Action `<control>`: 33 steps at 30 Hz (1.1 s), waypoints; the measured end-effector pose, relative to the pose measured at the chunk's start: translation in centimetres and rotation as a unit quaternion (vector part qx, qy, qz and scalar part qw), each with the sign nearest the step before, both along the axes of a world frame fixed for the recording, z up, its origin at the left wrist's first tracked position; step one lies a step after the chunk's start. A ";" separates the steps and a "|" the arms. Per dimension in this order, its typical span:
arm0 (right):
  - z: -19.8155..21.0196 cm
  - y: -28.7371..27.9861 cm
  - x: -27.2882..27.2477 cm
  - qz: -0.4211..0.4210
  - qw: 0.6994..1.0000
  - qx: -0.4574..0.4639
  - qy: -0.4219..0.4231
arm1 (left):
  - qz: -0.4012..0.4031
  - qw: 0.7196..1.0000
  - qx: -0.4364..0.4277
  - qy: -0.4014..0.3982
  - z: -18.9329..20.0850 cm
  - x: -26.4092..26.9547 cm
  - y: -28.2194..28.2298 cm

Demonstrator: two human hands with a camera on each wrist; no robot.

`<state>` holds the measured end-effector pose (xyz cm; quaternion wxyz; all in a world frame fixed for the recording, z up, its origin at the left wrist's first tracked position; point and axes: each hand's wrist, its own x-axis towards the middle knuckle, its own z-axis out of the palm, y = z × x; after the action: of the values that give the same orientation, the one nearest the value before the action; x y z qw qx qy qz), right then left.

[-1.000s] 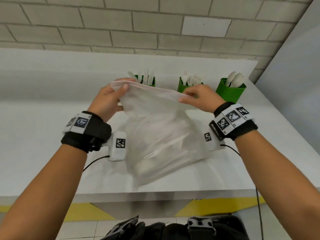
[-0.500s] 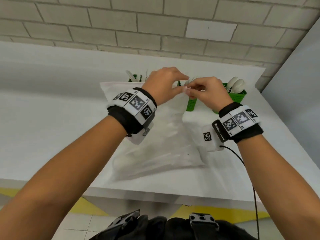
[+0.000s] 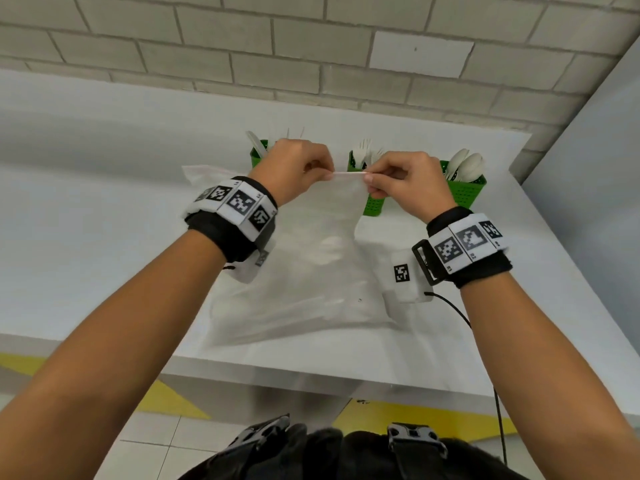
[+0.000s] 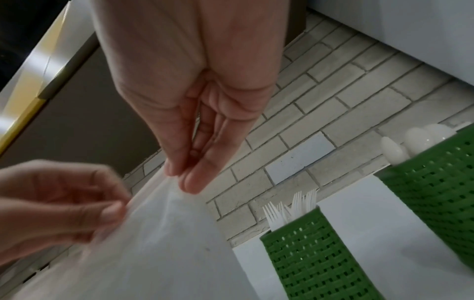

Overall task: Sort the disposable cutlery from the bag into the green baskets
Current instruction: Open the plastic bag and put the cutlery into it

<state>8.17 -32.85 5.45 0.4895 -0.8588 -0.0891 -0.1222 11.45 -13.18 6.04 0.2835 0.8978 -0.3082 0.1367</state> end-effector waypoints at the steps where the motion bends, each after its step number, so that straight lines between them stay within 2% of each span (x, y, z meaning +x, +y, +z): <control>1: -0.1 -0.2 0.1 -0.002 1.000 0.005 0.003 | 0.003 1.000 0.003 -0.006 -0.2 0.1 1.1; 8: 0.0 -2.4 0.4 -0.065 0.996 0.057 0.015 | 0.088 0.994 0.008 -0.070 -1.7 1.7 10.3; 11: 0.2 -2.5 0.9 -0.104 0.994 0.042 0.017 | 0.112 0.989 -0.015 -0.095 -2.4 2.2 12.3; 13: 0.3 -1.7 1.1 -0.144 0.986 -0.080 -0.001 | 0.101 0.989 -0.028 -0.104 -2.5 2.5 12.0; 15: 0.6 0.0 1.0 -0.159 0.955 -0.247 -0.039 | 0.071 0.991 -0.031 -0.109 -2.4 2.7 11.1; 18: 2.0 4.3 1.0 -0.082 0.920 -0.375 -0.075 | 0.027 0.992 -0.030 -0.116 -1.8 2.8 10.0; 21: 3.1 7.6 2.7 0.023 0.893 -0.448 0.001 | -0.006 0.991 -0.035 -0.131 -1.6 2.6 9.9; 24: 3.6 8.7 4.1 0.085 0.884 -0.446 0.113 | -0.005 0.990 -0.050 -0.130 -1.8 2.9 10.6; 26: 3.2 8.8 4.4 0.089 0.880 -0.448 0.129 | 0.011 0.990 -0.073 -0.122 -1.9 3.2 10.9; 28: 2.6 8.8 4.5 0.067 0.890 -0.430 0.138 | 0.044 0.986 -0.097 -0.126 -2.1 3.3 10.5; 30: 1.9 9.0 4.5 0.037 0.913 -0.373 0.161 | 0.112 0.977 -0.139 -0.114 -2.0 2.4 9.6; 31: 1.7 9.0 4.5 0.021 0.925 -0.338 0.175 | 0.151 0.974 -0.157 -0.069 -1.8 1.5 9.1; 33: 1.8 9.2 4.3 0.002 0.943 -0.267 0.199 | 0.189 0.966 -0.147 0.102 -1.5 -0.3 7.8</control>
<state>12.50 -23.60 7.24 0.2506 -0.9645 -0.0211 0.0800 11.18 -5.33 4.55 0.4116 0.8971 -0.0793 0.1396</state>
